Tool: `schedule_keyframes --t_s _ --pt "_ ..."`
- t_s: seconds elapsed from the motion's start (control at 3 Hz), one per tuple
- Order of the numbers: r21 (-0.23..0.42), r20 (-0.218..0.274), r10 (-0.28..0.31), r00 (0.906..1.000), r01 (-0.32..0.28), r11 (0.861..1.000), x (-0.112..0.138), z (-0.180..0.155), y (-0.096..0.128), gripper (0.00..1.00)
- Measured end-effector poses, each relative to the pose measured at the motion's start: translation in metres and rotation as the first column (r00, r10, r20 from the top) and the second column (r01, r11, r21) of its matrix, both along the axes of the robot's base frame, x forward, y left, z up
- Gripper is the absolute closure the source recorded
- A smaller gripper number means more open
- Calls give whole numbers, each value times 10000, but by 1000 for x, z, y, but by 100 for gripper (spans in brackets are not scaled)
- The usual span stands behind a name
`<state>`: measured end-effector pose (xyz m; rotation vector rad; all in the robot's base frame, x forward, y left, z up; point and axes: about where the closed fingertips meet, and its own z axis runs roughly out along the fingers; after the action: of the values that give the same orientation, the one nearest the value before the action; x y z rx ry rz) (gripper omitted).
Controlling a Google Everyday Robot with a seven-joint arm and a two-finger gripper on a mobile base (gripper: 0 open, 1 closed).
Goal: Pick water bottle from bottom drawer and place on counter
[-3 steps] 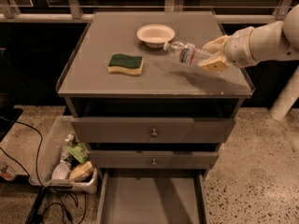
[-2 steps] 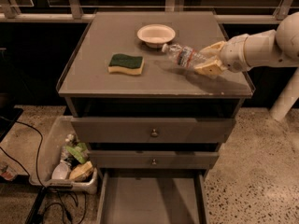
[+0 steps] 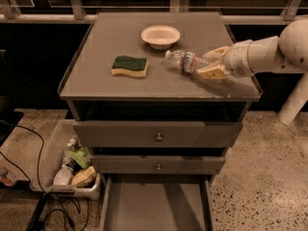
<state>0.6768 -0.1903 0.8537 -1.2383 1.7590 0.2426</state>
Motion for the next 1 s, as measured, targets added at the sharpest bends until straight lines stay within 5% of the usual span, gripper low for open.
schedule_keyframes --t_s 1.0 --pt "0 -1 2 10000 -2 10000 0 0 0 12"
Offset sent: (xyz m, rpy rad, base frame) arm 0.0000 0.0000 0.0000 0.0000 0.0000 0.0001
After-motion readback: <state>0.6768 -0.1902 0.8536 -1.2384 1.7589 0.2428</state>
